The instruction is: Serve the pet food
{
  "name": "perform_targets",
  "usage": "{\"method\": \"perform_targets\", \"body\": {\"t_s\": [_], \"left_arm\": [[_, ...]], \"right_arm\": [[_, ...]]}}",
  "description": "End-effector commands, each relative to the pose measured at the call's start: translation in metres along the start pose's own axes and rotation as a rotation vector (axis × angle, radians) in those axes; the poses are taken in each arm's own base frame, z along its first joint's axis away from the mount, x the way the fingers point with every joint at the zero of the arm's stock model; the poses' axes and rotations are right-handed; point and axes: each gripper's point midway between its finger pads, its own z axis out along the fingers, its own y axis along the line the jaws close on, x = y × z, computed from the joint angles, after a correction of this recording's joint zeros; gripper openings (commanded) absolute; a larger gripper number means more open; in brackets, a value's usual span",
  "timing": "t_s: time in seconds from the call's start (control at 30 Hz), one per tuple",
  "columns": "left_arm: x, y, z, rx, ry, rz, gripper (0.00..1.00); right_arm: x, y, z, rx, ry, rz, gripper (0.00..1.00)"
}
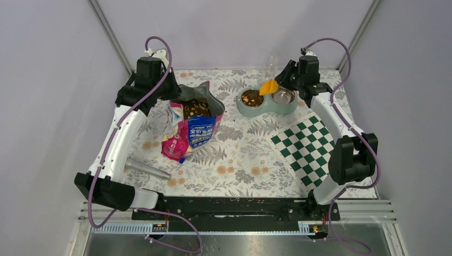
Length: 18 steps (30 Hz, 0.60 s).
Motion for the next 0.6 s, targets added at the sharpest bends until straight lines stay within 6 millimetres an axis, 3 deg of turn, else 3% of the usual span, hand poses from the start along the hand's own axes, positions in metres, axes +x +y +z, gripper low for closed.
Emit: {"method": "perform_targets", "body": {"t_s": [0.0, 0.13, 0.23, 0.3, 0.4, 0.5, 0.57], "left_arm": [[-0.033, -0.021, -0.023, 0.097, -0.111, 0.007, 0.0], [-0.033, -0.03, -0.024, 0.142, -0.105, -0.007, 0.0], [-0.032, -0.037, -0.026, 0.187, -0.111, -0.03, 0.0], [-0.032, -0.044, -0.028, 0.222, -0.109, -0.051, 0.0], [-0.032, -0.056, -0.033, 0.282, -0.103, -0.073, 0.0], [-0.032, -0.066, -0.035, 0.318, -0.11, -0.095, 0.0], [-0.031, -0.073, -0.035, 0.342, -0.103, -0.101, 0.0]], "right_arm": [[-0.036, 0.028, -0.04, -0.038, -0.088, -0.06, 0.0], [-0.041, 0.066, -0.083, -0.196, -0.08, 0.012, 0.0], [-0.046, 0.106, -0.134, -0.38, -0.089, 0.06, 0.0], [-0.054, 0.133, -0.179, -0.524, -0.133, 0.063, 0.0], [-0.058, 0.163, -0.233, -0.74, -0.196, 0.071, 0.0], [-0.054, 0.181, -0.266, -0.868, -0.185, 0.086, 0.0], [-0.042, 0.188, -0.277, -0.897, -0.153, 0.049, 0.0]]}}
